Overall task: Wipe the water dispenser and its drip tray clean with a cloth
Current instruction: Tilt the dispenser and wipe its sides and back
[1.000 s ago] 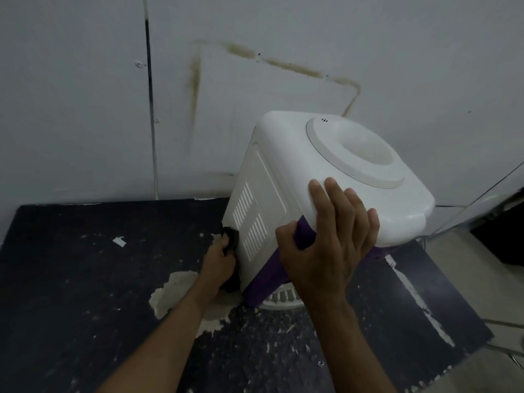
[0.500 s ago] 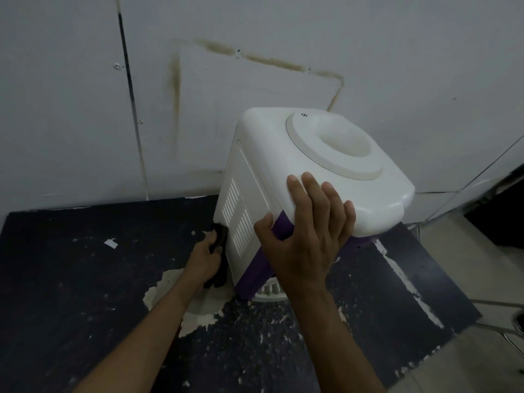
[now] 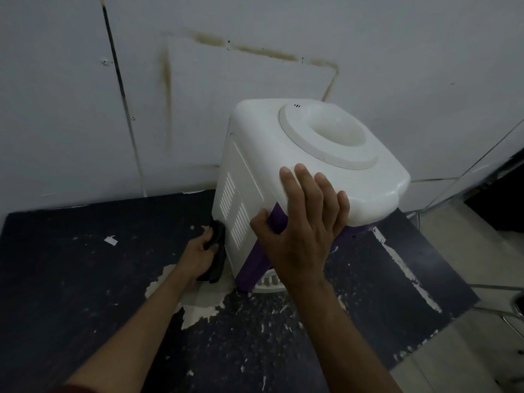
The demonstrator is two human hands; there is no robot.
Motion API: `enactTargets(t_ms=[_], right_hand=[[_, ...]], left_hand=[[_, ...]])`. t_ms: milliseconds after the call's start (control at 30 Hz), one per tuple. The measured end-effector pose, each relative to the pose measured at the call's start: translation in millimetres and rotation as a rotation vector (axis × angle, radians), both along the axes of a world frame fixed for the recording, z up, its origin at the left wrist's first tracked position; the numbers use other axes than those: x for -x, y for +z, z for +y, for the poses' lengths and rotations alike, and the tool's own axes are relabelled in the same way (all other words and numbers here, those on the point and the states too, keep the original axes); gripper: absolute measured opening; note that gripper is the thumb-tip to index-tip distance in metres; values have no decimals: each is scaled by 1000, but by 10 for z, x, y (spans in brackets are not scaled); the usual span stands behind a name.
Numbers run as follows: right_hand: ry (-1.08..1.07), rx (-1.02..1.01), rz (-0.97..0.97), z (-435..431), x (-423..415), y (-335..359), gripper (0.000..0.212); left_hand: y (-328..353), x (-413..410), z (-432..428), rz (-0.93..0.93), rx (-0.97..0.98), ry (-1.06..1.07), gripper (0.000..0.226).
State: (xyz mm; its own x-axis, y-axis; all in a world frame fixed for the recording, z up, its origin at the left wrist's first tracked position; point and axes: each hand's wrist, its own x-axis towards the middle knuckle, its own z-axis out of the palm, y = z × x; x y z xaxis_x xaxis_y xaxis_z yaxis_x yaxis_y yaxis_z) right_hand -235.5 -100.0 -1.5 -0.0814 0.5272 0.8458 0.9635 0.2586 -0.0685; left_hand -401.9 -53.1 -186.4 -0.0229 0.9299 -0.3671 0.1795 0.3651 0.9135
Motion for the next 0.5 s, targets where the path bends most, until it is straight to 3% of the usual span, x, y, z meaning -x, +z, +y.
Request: enactTargets(t_ms=[233,500], right_hand=[[17,94,-65,-77,-71,28,79],[12,47,-51,-21,-46,-9,76]], left_hand=[[155,-51,161,-209,64,170,56],[142,-39,184,-134,42,155,54]])
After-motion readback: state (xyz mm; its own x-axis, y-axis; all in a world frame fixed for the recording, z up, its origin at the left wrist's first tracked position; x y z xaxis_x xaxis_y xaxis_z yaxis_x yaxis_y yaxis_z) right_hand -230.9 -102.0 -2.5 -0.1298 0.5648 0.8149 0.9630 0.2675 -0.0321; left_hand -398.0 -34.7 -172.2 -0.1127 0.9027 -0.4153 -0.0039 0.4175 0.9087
